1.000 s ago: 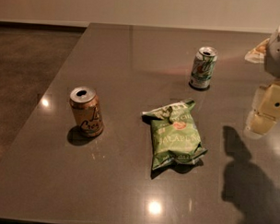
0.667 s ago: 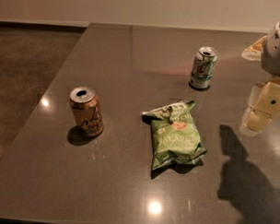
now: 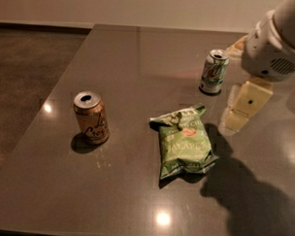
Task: Pick orange can
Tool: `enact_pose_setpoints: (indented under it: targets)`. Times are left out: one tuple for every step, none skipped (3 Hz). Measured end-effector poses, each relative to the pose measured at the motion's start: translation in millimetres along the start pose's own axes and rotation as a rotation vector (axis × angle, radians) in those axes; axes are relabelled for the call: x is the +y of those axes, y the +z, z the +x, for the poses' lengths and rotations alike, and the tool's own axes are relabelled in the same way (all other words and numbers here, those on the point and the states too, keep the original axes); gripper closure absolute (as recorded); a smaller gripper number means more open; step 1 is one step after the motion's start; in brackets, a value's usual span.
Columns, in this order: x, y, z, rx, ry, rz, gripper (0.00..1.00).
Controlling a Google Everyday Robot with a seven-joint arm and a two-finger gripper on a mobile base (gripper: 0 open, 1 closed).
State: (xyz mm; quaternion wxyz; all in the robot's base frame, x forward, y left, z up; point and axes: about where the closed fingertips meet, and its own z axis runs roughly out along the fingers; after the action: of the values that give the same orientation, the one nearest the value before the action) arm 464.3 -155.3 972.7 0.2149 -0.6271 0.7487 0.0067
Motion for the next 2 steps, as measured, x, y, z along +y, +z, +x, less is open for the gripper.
enact_pose_setpoints:
  targets:
    - [0.5, 25.9, -37.2, -0.059, -0.022, -0.011, 0.00]
    - [9.3, 51.8, -78.0, -0.129, -0.039, -0.032, 0.00]
